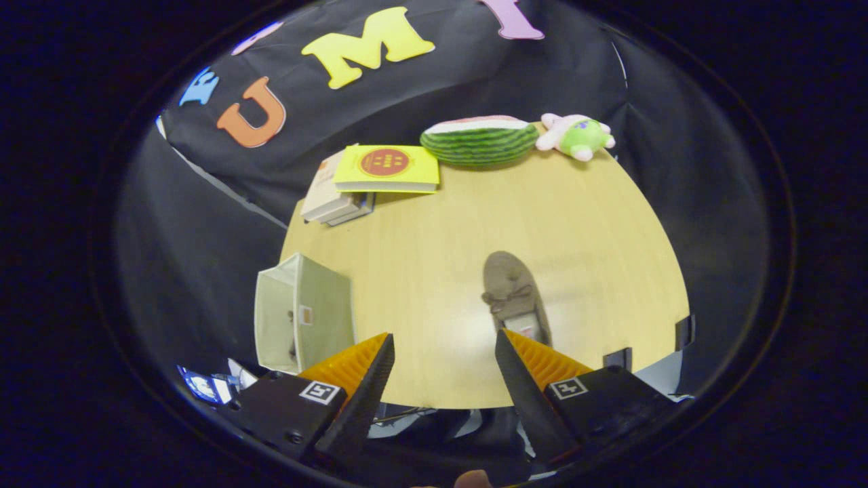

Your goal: Open the storage box then place both shoes into the box .Put the left shoe in first, then the right shoe, with the right side of both shoes facing outward in a uniform manner.

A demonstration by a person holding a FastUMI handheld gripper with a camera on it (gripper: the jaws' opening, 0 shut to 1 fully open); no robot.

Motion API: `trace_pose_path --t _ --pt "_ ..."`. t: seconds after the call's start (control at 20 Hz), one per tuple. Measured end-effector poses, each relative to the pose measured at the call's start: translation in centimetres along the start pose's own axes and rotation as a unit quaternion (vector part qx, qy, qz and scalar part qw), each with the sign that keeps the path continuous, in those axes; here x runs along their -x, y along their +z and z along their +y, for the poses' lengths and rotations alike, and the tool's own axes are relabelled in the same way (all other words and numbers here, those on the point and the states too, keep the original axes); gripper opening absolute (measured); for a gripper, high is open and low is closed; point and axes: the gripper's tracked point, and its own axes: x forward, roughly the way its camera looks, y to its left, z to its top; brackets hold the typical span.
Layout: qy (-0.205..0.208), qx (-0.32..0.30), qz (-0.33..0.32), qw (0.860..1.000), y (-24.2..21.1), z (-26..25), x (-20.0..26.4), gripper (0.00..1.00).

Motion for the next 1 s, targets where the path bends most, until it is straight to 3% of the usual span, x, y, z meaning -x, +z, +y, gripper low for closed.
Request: trace_pose_path --t 0.45,0.85,1.0 --pt "-0.032 0.050 0.115 0.992 -1.5 -9.7 -8.2 0.96" --pt "-0.017 0.066 0.190 0.979 -3.2 -11.7 -14.3 0.96" --pt "-0.001 0.052 0.214 0.976 -4.2 -11.7 -15.6 0.83"
